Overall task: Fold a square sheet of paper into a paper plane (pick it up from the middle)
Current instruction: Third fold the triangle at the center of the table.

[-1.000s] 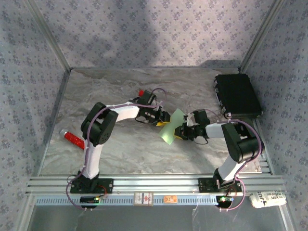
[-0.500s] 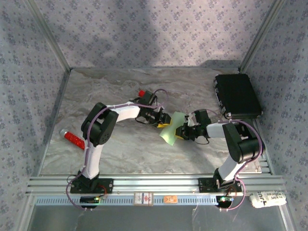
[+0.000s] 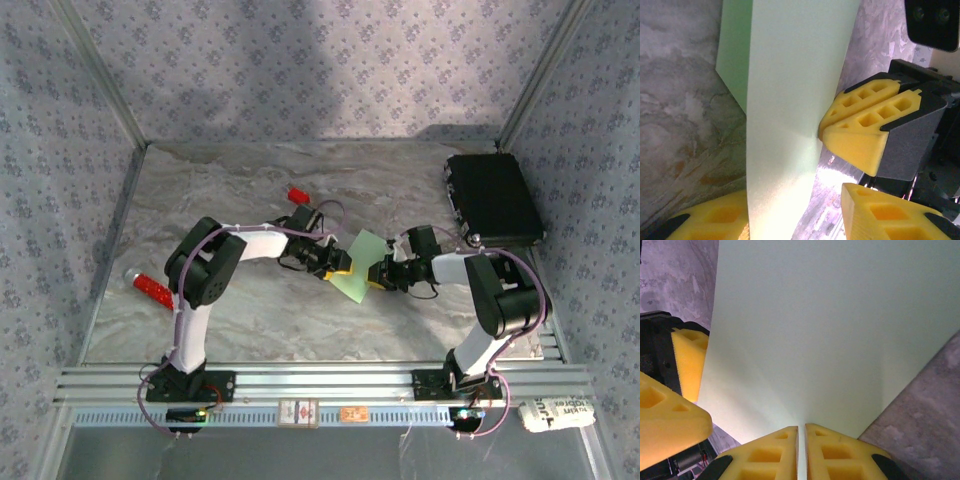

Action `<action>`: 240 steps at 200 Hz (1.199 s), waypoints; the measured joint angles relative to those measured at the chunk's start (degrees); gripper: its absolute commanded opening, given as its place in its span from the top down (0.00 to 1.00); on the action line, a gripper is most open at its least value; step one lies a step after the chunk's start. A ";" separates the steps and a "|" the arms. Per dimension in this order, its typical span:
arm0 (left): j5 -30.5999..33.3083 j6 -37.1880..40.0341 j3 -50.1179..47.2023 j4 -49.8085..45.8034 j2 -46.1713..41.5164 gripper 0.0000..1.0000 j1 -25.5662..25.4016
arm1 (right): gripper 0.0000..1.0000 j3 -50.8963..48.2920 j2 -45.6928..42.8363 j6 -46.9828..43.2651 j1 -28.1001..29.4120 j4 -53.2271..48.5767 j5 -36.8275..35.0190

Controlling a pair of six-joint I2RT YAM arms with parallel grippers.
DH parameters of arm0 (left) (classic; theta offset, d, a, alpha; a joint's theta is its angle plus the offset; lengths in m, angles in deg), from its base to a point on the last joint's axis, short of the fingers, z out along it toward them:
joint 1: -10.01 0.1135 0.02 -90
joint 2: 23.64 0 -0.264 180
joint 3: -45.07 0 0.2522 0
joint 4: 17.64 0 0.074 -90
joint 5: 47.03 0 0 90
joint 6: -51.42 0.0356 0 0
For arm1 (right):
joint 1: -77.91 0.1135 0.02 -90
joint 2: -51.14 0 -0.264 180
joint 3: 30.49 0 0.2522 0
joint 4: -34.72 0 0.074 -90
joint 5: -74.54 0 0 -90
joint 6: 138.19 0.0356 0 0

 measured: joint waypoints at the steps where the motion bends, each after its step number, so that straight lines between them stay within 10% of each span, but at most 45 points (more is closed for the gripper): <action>1: 0.07 0.00 0.00 0.04 0.00 0.61 0.02 | 0.86 0.00 0.00 0.00 0.02 0.00 0.00; 118: 6.58 -0.92 -0.42 1.18 -0.74 0.97 0.70 | 0.82 0.39 -0.92 0.33 -0.13 -1.38 -0.98; 240: 27.23 -23.28 -27.12 23.61 -16.94 0.96 -3.85 | 0.82 0.31 -7.17 16.96 11.74 3.76 -13.62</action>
